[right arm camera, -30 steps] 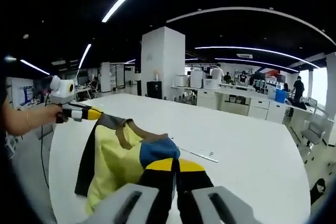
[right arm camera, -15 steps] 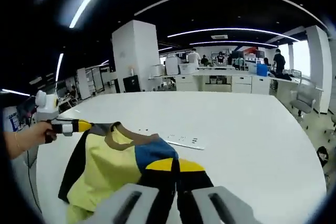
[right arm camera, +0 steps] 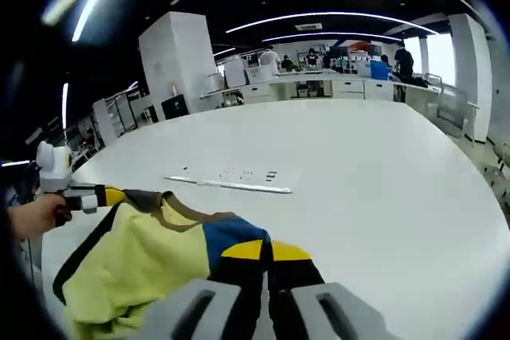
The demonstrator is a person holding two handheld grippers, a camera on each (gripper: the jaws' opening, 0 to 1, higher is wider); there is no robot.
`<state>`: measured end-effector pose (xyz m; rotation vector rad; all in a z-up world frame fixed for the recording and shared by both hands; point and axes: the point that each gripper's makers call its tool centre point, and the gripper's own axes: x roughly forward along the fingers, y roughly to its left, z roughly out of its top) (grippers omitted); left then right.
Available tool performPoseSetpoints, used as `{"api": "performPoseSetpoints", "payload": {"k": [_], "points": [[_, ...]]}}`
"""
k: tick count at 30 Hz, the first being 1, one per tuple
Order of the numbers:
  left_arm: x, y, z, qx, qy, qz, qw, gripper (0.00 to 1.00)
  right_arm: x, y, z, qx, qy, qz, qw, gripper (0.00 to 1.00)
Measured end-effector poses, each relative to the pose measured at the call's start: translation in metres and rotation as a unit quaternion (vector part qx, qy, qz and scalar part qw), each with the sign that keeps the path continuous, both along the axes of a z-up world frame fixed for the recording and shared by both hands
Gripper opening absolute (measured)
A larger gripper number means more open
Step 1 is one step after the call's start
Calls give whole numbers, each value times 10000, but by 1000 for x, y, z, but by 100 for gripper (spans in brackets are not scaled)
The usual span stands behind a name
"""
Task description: Fold the garment on the visible template until the final outline fits inside the template.
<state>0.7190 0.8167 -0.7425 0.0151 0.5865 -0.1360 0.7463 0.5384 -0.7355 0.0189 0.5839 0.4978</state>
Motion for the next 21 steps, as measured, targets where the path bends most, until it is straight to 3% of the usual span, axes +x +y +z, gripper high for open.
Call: {"api": "performPoseSetpoints", "payload": {"k": [3,7,12,15,18,21], "points": [[1,6,-10,331,145,-70,9993,0,1,4,-12,-144,142,136,9997,0],[0,7,-14,205,182,-31,9996,0,0,1,-25,-14,458,-104,9989,0],[-3,6,-10,182,152,-103,9997,0,-4,9,-24,56,424,51,9991,2],[-5,8,-5,101,119,-56,9999,2,-6,11,-14,199,359,16,9992,9],[-9,5,4,77,34,-119,9999,12,-10,13,-4,300,274,44,9992,22],[-16,3,17,290,-128,-322,9990,21,-18,15,12,542,159,111,9983,34]]}}
